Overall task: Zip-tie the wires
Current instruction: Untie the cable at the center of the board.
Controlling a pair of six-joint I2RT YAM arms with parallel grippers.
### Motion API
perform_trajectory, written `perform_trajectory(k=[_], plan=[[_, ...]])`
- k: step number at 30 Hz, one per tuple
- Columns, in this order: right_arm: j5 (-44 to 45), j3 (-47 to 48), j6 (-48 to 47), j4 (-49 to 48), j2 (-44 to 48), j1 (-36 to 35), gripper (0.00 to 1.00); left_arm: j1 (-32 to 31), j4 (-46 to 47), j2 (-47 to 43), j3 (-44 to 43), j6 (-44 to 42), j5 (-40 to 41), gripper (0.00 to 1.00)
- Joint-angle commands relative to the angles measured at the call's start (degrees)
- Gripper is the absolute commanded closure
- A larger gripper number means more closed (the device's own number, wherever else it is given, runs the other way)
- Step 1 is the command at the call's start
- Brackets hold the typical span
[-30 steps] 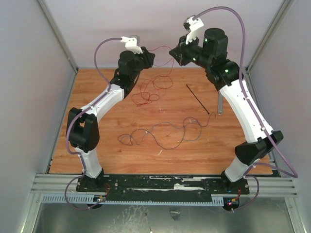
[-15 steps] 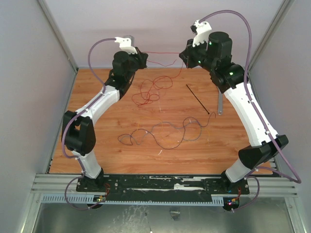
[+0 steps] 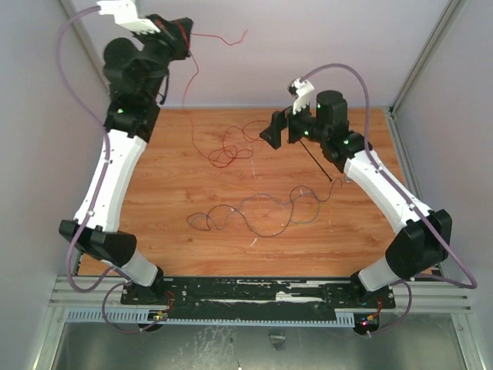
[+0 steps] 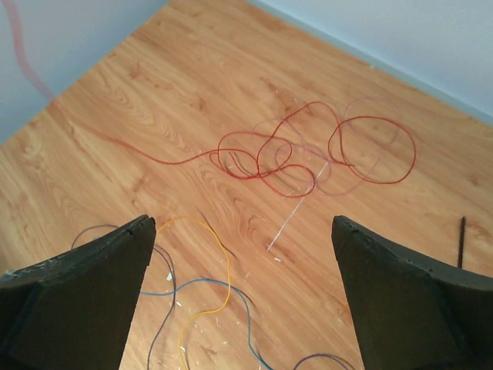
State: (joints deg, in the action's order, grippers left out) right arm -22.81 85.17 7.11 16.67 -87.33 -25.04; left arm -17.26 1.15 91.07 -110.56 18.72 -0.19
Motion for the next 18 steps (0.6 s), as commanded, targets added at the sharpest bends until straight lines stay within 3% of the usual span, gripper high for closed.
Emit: perform_trajectory(k=[1,5,10,18], plan=[[-2.5,-9.8,1.6,-16.8,3.7,0.0,0.01,2.5,-6.3,-2.3,-3.8,3.3,-0.9,1.00],[-2.5,-12.9,4.4,-20.2,0.0,-1.1,0.01,3.3,-6.7,-3.7,-4.1,3.7,-0.7,1.00],[0.3,-12.8,0.4,-24.3,-7.4,-5.5,0.01,3.4,-6.7,-4.7,-3.1,5.0,-1.5,1.00],[6.6,-3.3,-9.7,-21.3,-23.6,-9.9,0.01,3.5,-6.7,-5.8,-3.2,5.3,-2.3,1.00]])
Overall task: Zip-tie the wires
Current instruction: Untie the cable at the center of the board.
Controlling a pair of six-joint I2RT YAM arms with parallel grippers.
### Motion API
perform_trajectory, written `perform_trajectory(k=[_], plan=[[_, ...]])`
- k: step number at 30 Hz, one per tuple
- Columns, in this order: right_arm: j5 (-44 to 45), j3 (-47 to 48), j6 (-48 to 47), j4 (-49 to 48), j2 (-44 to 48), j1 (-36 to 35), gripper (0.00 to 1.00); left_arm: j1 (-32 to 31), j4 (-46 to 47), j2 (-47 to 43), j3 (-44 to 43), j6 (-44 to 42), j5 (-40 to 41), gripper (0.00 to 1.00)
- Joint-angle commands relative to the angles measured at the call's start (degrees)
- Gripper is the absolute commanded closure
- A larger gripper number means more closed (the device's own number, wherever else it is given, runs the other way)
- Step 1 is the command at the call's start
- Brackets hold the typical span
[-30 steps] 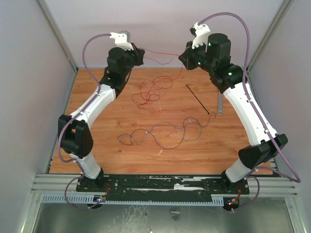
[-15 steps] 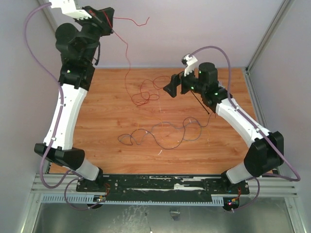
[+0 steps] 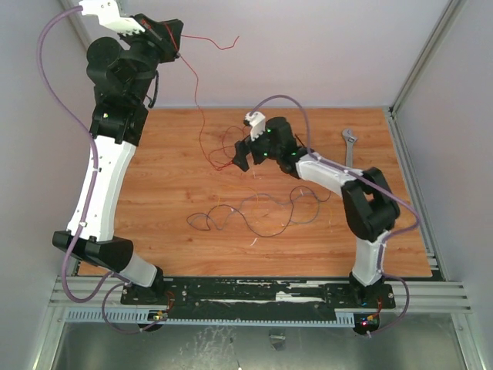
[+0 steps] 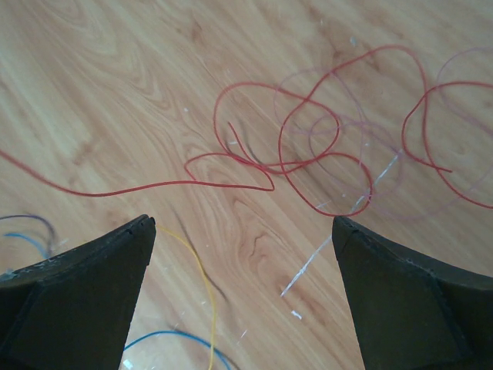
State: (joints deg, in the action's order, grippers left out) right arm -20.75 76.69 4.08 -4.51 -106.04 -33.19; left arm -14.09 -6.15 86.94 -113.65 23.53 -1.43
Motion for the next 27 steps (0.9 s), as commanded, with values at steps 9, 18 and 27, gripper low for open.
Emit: perform_trajectory(k=[9,18,27], plan=[[6.3,10.6,-10.8,1.2,-13.9,-3.7,0.01,0.4,0.2,-2.6,0.5,0.6,-1.3,1.00],[3.8,24.6,-12.4,6.9,-24.7,-4.6,0.09,0.5,0.2,-3.9,1.8,1.0,-1.1,1.00],[8.1,23.5,-12.3,8.7,-20.4,-4.5,1.00,3.9,-0.7,-8.9,4.5,-1.0,4.2,1.00]])
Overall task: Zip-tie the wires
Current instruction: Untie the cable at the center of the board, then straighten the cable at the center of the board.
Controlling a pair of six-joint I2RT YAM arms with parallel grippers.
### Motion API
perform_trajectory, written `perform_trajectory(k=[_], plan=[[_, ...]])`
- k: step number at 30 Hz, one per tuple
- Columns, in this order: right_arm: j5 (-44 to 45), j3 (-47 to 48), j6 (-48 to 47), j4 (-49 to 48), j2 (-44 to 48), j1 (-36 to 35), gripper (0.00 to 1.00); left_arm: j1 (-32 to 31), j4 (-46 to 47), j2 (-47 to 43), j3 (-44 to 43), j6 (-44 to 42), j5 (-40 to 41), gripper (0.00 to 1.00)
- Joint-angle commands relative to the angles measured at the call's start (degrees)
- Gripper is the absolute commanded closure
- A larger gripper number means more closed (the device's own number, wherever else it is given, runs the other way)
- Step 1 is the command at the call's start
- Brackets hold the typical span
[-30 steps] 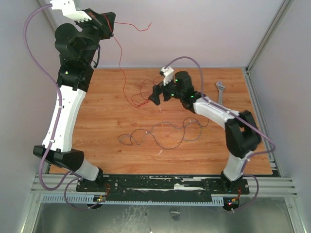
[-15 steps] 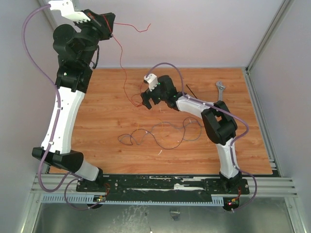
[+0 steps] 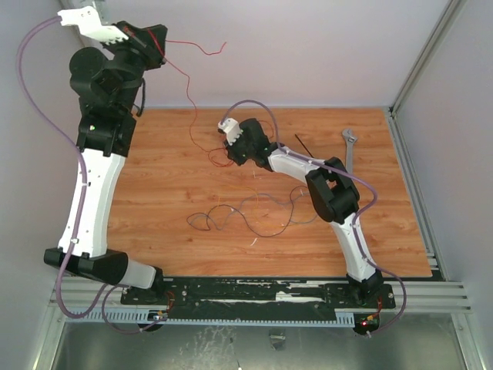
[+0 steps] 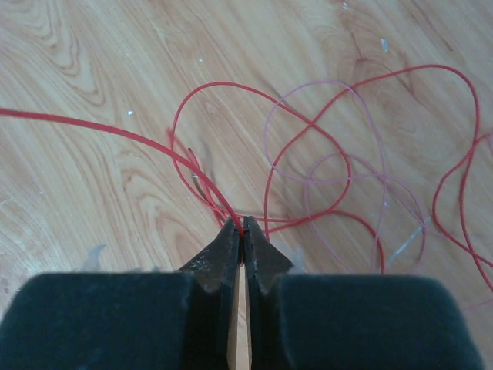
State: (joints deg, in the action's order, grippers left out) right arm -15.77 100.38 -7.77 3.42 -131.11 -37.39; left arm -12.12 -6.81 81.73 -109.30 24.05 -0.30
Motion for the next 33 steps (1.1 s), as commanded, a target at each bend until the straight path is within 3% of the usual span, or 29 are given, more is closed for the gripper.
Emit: perform_trajectory(k=[1,6,11,16,20,24,29,33], plan=[[4.4,0.2,-0.5,1.2,6.3,-0.3,1.00,2.5,-0.6,-4.3,0.2,-2.0,3.7,1.00],[13.3,9.3,-4.0,8.8,12.0,-0.1,1.00,4.4,-1.6,-7.7,3.0,-3.4,5.6,1.00],[29.7,21.6,-11.6,18.7,12.5,0.0,1.00,5.1,-2.6,-10.0,6.6,-4.5,7.9,1.00],[50.0,17.6,-21.0,18.2,15.4,0.0,1.00,6.0,-3.3,-11.9,11.7,-4.8,10.6,1.00],[60.3,12.3,-27.0,16.4,17.0,0.2,1.00,6.5,-3.5,-12.7,16.2,-4.4,10.9,1.00],[62.2,8.3,-26.1,17.2,19.1,0.3,1.00,6.7,-3.2,-13.7,20.7,-3.8,10.8,1.00],[56.7,1.0,-17.0,23.5,26.5,1.3,1.00,6.7,-3.7,-16.0,27.1,-1.9,7.7,1.00],[53.5,-7.9,-9.8,27.7,33.9,2.2,1.00,6.6,-2.0,-20.4,37.1,2.1,3.2,1.00]])
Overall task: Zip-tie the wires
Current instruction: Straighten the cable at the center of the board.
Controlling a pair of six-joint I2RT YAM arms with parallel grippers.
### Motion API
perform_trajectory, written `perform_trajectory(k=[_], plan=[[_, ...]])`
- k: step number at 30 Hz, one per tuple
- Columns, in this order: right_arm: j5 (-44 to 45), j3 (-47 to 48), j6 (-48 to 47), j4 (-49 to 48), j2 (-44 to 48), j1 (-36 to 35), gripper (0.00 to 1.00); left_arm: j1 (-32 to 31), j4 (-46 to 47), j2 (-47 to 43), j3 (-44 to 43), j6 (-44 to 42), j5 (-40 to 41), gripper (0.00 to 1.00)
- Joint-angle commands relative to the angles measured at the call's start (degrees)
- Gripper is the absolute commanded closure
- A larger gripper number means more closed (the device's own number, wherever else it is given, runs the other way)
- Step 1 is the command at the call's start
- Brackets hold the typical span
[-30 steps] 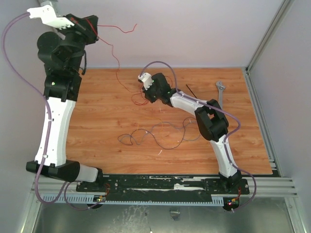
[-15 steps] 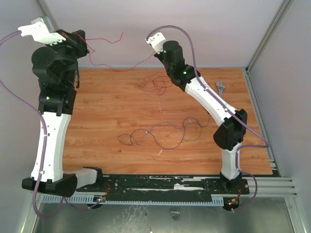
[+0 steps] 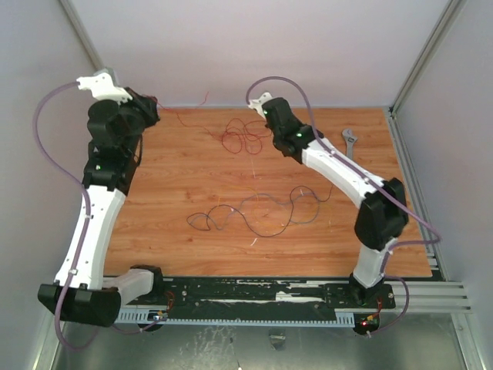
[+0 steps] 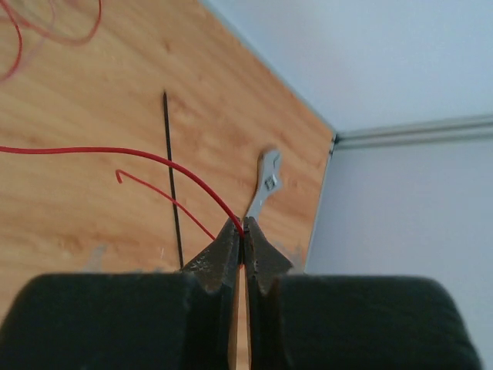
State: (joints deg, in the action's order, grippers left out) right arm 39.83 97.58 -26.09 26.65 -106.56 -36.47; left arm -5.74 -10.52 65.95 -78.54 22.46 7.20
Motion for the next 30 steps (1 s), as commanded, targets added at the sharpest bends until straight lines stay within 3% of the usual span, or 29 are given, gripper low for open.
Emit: perform_trajectory(k=[1,6,13,20,30], plan=[[-2.4,-7.5,10.2,5.1,11.4,1.9,1.00,0.2,1.7,-5.7,8.9,4.3,-4.5,1.00],[-3.6,-19.5,17.9,8.3,22.2,6.8,1.00,0.0,1.3,-14.1,24.6,10.5,-4.1,1.00],[-6.5,-33.6,26.8,8.3,34.9,13.0,1.00,-3.3,0.3,-23.3,39.9,16.4,-4.9,1.00],[-8.3,-42.7,33.7,3.3,37.1,13.2,1.00,-4.6,-0.3,-30.3,50.8,21.2,-1.2,1.00],[-3.1,-47.4,37.1,-0.7,35.8,18.1,1.00,-4.8,3.8,-29.9,60.4,24.8,0.6,1.00]])
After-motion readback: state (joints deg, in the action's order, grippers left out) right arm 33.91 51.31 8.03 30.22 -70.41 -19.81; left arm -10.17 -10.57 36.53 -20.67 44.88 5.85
